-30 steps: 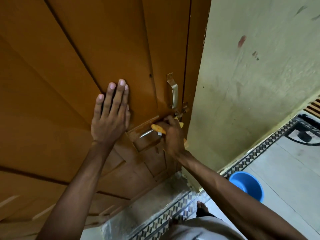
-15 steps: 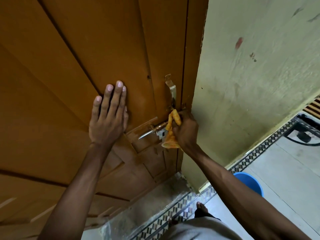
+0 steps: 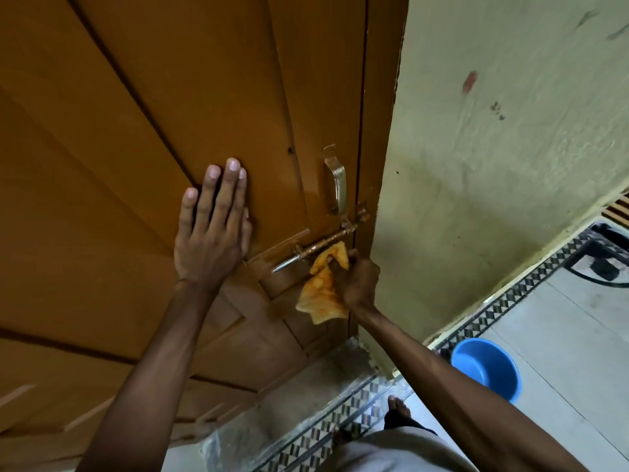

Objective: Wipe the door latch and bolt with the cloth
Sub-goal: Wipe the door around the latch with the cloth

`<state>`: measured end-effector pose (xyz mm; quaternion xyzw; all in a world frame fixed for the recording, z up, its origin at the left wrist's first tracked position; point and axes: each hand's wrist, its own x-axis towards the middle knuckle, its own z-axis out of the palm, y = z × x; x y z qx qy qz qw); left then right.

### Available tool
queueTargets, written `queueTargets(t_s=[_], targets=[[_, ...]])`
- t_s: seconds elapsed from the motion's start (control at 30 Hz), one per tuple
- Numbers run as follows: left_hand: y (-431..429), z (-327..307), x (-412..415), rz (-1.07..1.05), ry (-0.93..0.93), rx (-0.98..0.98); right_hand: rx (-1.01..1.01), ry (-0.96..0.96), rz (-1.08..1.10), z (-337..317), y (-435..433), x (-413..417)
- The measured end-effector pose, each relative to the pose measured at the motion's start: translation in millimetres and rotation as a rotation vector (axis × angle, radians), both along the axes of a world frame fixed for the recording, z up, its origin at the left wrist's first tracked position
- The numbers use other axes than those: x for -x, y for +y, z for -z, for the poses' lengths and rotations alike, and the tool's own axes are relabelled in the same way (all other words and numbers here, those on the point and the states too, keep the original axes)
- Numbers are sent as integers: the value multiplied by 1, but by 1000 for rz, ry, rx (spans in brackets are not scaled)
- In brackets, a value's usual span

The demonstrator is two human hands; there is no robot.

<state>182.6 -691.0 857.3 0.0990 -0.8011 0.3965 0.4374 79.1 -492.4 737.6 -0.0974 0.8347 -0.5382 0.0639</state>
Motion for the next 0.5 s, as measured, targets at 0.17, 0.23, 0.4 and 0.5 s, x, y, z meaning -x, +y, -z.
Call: queueTargets(t_s=[0.17,0.23,0.4,0.5], targets=[[1,-1,0,-11,-2,10,352,-594,237,-31,-32,-13],[1,1,0,-21,9,38,536,-823,193,-36,-35,-17],[1,-2,0,-28,-5,9,541,-940,88,-21,-28,-9],[2,-3,0,-14,-17,-10,538,-912,68,-34,-28,-8]])
